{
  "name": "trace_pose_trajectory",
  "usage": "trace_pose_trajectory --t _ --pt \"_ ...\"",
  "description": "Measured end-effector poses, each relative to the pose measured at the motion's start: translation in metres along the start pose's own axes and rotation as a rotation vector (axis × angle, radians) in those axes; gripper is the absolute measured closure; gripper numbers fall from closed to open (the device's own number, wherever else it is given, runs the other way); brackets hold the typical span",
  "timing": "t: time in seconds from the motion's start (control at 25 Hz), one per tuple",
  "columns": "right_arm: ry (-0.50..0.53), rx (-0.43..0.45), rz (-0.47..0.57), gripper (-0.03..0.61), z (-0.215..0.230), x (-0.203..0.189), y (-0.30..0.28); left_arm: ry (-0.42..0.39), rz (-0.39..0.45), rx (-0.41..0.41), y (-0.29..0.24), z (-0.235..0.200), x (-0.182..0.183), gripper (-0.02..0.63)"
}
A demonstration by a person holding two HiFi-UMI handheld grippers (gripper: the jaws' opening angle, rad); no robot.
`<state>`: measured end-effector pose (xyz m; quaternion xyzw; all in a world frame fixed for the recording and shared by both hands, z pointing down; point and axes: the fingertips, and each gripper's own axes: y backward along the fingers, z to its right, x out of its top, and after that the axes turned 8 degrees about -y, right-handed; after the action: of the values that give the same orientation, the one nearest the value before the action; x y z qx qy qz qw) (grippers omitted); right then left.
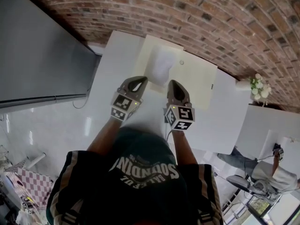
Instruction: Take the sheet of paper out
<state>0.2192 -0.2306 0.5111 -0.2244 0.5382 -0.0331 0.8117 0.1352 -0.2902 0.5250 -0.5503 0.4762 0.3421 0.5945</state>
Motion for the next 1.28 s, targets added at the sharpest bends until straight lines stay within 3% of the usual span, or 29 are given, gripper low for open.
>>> trace_pose_trajectory --t 0.6,0.92,1.12,1.28 --pt "0.004 -0.001 -0.107 0.572 0.043 -0.012 -0.057 0.052 -0.069 -0.004 -0.045 -0.014 -0.018 0.603" --pt "0.006 -0.002 -0.151 0.520 0.063 -0.021 -0.072 0.057 -0.096 -0.023 -0.061 -0.009 -0.026 0.603" --pt "-0.006 0.029 -0.259 0.466 0.067 -0.043 -0.085 0.062 -0.115 -0.025 -0.066 -0.009 -0.031 0.603" --pt "0.006 0.032 -0.323 0.460 0.072 -0.058 -0.095 0.066 -0.124 -0.023 -0.066 -0.009 -0.035 0.603"
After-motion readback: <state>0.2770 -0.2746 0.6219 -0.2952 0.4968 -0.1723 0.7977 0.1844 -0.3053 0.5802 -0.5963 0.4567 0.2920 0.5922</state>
